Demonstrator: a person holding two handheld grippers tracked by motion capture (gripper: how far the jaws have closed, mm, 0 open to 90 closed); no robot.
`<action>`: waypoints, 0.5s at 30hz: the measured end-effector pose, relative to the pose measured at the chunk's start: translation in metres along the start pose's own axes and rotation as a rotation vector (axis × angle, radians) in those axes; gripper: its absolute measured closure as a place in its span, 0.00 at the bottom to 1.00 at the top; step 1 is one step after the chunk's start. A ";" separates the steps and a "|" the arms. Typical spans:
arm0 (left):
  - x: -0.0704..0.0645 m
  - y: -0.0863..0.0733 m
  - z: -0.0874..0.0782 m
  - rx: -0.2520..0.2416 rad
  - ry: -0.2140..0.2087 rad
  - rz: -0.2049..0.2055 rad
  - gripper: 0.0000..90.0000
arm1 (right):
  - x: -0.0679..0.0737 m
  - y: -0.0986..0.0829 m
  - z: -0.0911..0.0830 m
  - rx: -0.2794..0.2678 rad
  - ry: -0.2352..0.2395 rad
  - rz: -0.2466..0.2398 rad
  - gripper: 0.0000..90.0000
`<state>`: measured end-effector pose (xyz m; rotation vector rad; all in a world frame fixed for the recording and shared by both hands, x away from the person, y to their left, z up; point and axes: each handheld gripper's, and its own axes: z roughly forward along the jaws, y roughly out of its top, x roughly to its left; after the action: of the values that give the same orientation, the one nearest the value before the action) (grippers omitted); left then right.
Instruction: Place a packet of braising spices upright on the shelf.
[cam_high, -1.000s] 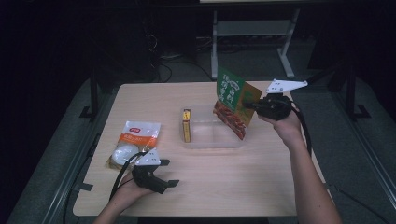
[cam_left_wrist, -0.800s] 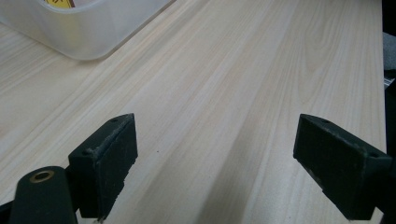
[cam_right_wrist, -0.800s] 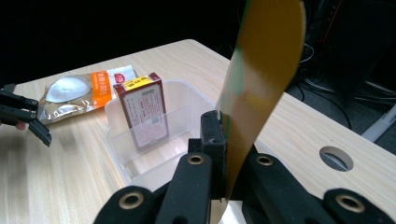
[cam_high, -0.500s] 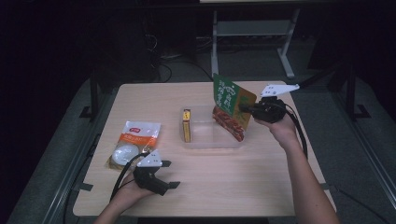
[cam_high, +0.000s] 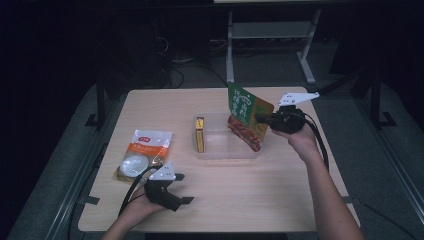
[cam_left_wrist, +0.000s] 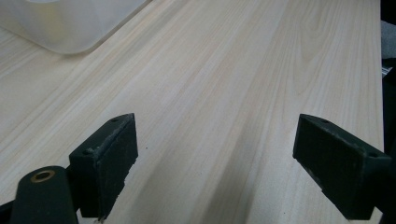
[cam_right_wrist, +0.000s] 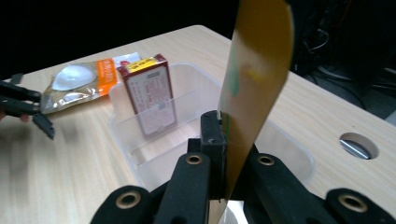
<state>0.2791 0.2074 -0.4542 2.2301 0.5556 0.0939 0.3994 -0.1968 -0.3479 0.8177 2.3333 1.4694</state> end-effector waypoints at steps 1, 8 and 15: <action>0.000 0.000 0.000 0.002 -0.001 0.000 0.15 | 0.000 0.000 0.000 0.000 -0.003 -0.001 0.99; -0.001 0.000 0.001 0.006 -0.005 0.006 0.15 | -0.001 -0.002 -0.004 -0.007 0.037 0.012 0.91; -0.002 0.001 0.001 0.005 -0.010 0.002 0.15 | -0.002 -0.003 -0.009 0.005 0.029 0.013 0.70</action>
<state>0.2781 0.2057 -0.4541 2.2347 0.5481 0.0826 0.3954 -0.2052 -0.3469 0.8204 2.3581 1.4906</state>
